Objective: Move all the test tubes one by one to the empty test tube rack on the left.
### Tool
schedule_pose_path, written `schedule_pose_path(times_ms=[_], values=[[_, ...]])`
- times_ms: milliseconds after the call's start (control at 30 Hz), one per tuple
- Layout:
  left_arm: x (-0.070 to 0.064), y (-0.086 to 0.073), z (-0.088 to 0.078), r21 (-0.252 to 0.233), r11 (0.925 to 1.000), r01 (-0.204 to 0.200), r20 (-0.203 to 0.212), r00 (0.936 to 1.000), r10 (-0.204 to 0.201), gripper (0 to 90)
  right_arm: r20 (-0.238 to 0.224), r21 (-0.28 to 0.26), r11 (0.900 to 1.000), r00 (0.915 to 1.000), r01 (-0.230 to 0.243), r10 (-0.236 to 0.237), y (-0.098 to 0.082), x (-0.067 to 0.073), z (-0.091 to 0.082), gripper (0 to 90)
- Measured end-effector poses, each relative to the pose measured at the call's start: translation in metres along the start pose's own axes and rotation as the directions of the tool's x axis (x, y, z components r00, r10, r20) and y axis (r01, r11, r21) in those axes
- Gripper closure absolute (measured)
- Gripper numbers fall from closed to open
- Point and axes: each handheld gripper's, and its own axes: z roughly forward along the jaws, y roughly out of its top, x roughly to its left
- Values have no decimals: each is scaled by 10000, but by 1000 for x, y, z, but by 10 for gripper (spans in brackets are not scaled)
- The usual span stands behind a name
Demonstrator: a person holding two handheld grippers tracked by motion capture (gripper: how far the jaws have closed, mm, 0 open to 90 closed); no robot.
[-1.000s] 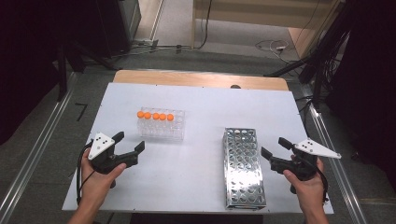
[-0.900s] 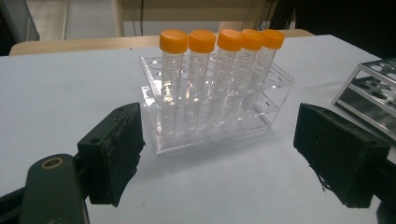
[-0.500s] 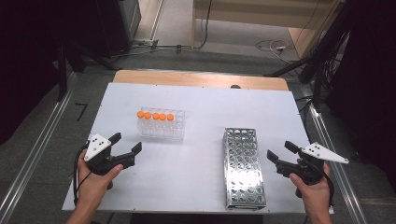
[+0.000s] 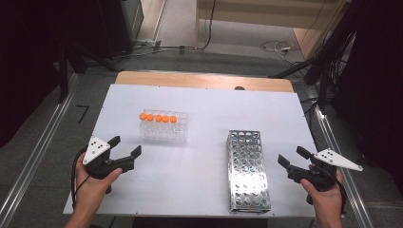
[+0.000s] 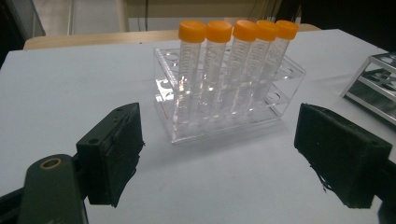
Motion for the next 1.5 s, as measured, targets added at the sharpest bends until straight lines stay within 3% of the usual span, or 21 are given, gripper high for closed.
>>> schedule_pose_path(times_ms=[533, 967, 1233, 1500], values=[[15, -8, -5, 189, 9998, 30, -360, 9993, -23, 169, 801, -30, 9989, 9957, -471, 472, -14, -25, -19, 158], [22, -13, -8, 262, 9996, 141, -561, 9983, -126, 163, 1249, 118, 9984, 9907, -551, 532, -21, -33, -23, 157], [32, -20, -7, 593, 9976, 344, -834, 9961, -294, 163, 1950, 469, 9965, 9790, -693, 589, -29, -44, -21, 157], [45, -31, 0, 1139, 9907, 746, -1419, 9882, -581, 162, 2647, 910, 9919, 9623, -890, 620, -39, -52, -13, 152]])
